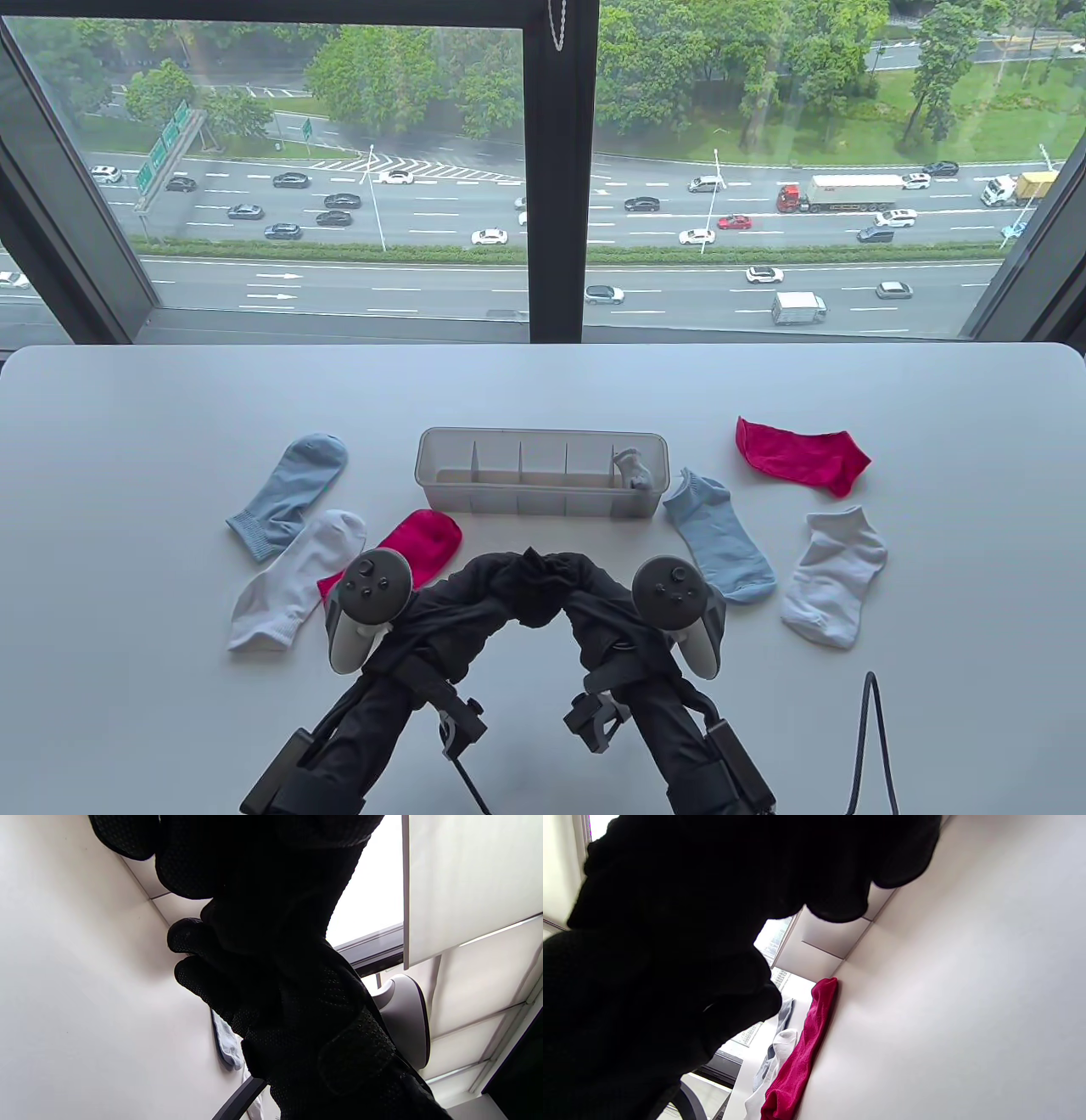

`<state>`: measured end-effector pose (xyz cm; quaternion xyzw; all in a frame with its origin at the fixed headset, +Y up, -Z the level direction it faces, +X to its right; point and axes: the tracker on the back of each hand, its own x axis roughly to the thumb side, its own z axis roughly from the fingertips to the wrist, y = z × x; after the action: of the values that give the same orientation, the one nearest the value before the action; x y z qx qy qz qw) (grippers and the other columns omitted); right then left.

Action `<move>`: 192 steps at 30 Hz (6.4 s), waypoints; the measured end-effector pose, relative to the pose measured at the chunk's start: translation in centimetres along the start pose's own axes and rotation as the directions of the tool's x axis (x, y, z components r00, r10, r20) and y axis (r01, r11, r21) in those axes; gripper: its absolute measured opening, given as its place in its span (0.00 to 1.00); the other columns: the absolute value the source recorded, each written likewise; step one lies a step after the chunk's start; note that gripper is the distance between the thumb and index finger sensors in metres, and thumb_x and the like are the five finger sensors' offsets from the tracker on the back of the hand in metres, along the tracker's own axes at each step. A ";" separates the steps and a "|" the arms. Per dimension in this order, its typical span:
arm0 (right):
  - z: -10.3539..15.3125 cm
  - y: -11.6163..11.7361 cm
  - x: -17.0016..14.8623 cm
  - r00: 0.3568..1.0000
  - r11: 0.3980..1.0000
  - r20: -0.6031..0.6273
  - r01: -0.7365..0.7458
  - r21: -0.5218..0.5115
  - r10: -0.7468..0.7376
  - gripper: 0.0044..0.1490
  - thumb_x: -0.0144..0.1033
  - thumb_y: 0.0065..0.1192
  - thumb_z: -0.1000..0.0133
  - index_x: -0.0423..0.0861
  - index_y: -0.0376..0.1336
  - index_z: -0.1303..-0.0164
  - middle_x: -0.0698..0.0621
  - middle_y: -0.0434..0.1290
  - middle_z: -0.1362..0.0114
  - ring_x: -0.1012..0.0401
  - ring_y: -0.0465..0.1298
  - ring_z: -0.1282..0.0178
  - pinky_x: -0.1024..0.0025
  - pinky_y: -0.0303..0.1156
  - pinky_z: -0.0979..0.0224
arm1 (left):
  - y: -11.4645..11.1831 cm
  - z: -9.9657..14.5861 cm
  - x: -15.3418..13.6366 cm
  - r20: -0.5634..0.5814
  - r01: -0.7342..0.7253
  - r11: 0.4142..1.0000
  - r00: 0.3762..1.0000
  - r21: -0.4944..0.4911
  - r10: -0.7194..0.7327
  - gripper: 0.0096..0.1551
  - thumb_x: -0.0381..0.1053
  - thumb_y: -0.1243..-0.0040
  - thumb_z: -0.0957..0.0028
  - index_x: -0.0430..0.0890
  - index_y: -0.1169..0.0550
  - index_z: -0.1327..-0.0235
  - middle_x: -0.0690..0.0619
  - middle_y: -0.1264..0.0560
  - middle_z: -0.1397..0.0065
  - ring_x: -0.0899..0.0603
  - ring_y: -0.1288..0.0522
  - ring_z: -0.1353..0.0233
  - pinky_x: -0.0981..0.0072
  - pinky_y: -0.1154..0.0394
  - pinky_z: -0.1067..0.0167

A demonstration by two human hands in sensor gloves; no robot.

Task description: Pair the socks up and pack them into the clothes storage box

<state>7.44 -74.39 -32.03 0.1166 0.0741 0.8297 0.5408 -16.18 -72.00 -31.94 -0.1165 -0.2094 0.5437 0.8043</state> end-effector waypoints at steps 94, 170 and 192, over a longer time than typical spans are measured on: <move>0.0 -0.6 -0.1 0.981 0.973 0.023 0.186 0.134 -0.190 0.47 0.45 0.59 0.36 0.40 0.42 0.14 0.36 0.64 0.20 0.45 0.74 0.27 0.48 0.71 0.26 | 0.7 0.8 -1.8 -0.151 -0.169 0.978 0.971 0.123 0.187 0.29 0.45 0.44 0.40 0.34 0.29 0.29 0.36 0.19 0.40 0.31 0.19 0.41 0.30 0.30 0.34; -0.1 -1.1 1.1 0.957 0.959 -0.101 -0.261 0.109 0.272 0.56 0.61 0.49 0.39 0.32 0.46 0.15 0.29 0.63 0.22 0.42 0.73 0.31 0.51 0.73 0.32 | 0.2 0.8 -3.0 -0.081 -0.369 0.928 0.925 0.052 0.372 0.23 0.41 0.55 0.39 0.47 0.31 0.30 0.39 0.29 0.24 0.29 0.28 0.27 0.30 0.35 0.30; 0.8 0.9 4.9 0.870 0.885 0.170 -0.463 -0.044 0.463 0.26 0.49 0.64 0.40 0.51 0.63 0.34 0.56 0.81 0.43 0.56 0.81 0.37 0.45 0.67 0.23 | 0.9 0.9 1.8 0.018 0.121 0.986 0.992 0.116 -0.124 0.23 0.42 0.43 0.41 0.49 0.27 0.31 0.36 0.29 0.28 0.32 0.23 0.38 0.33 0.29 0.37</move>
<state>4.95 -70.28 -30.49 0.2033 -0.0046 0.9215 0.3310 -16.81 -70.05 -31.16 -0.0498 -0.1947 0.5058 0.8389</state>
